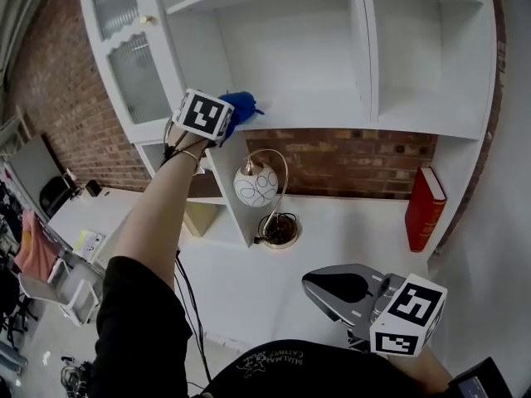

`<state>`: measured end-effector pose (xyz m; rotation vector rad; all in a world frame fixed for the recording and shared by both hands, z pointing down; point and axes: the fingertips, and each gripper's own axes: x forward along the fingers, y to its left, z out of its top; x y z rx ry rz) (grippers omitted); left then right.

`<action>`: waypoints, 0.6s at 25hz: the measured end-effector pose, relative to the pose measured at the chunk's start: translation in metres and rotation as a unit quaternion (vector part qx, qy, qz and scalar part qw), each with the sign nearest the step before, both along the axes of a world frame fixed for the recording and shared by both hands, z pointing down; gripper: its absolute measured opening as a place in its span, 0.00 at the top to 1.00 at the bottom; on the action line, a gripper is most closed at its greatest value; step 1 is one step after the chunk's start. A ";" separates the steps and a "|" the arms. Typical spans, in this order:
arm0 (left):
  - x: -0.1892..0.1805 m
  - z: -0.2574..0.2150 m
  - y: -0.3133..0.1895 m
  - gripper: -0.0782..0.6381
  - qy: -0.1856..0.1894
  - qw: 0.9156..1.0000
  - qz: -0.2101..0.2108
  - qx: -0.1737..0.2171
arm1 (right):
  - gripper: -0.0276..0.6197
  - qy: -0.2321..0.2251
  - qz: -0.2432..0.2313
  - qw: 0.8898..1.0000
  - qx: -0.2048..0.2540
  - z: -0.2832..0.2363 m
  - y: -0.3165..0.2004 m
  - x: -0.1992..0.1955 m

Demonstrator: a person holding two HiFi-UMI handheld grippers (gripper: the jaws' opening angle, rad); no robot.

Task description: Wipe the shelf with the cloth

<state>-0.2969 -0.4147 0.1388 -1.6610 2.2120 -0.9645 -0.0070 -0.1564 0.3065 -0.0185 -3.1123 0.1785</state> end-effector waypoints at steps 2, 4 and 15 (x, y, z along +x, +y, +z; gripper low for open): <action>-0.019 0.019 0.004 0.86 0.032 0.999 -0.007 -0.018 | 0.94 -0.004 0.000 1.000 0.002 0.000 0.000 -0.001; -0.025 0.030 0.003 0.86 0.032 0.999 -0.011 -0.033 | 0.94 -0.002 -0.007 1.000 -0.001 0.003 0.000 -0.005; -0.019 0.036 -0.009 0.87 0.060 0.997 0.027 -0.037 | 0.94 0.009 -0.025 0.999 -0.019 0.014 -0.017 -0.020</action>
